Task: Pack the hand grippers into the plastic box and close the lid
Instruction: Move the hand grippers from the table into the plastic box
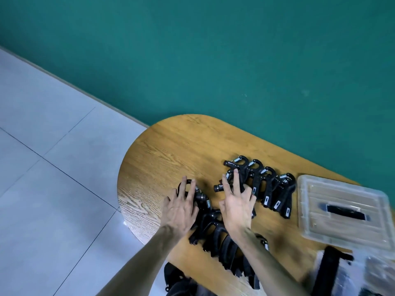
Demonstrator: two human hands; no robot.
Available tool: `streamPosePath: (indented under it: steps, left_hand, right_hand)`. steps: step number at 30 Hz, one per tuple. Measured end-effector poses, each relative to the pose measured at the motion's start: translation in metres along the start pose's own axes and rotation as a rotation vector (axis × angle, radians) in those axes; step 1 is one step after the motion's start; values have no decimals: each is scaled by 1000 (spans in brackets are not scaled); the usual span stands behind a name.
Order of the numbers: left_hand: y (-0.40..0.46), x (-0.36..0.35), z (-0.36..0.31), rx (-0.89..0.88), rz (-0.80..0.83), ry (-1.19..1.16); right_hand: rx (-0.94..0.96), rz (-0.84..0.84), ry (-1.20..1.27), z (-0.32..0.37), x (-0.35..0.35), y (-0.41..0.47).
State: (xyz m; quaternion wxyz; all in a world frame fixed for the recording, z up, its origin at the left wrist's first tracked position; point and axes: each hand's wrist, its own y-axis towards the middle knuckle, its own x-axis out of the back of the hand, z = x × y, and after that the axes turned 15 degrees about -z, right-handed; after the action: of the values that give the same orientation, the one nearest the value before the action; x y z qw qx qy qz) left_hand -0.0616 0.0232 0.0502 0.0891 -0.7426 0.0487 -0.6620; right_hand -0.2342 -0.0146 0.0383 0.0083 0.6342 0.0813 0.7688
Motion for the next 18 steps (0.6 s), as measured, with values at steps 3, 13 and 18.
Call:
streamPosePath:
  steps: [3,13,18]
  left_hand:
    - [-5,25,-14,-32,-34,-6]
    - [-24,79,-76,-91,-109,-21]
    - [-36,93,-115,-177,-170,-28]
  right_hand:
    - [-43,-33,4,-3,26,-5]
    - [-206,-119,-2,-21,100,-42]
    - [-270,-165,-12,-46,132,-65]
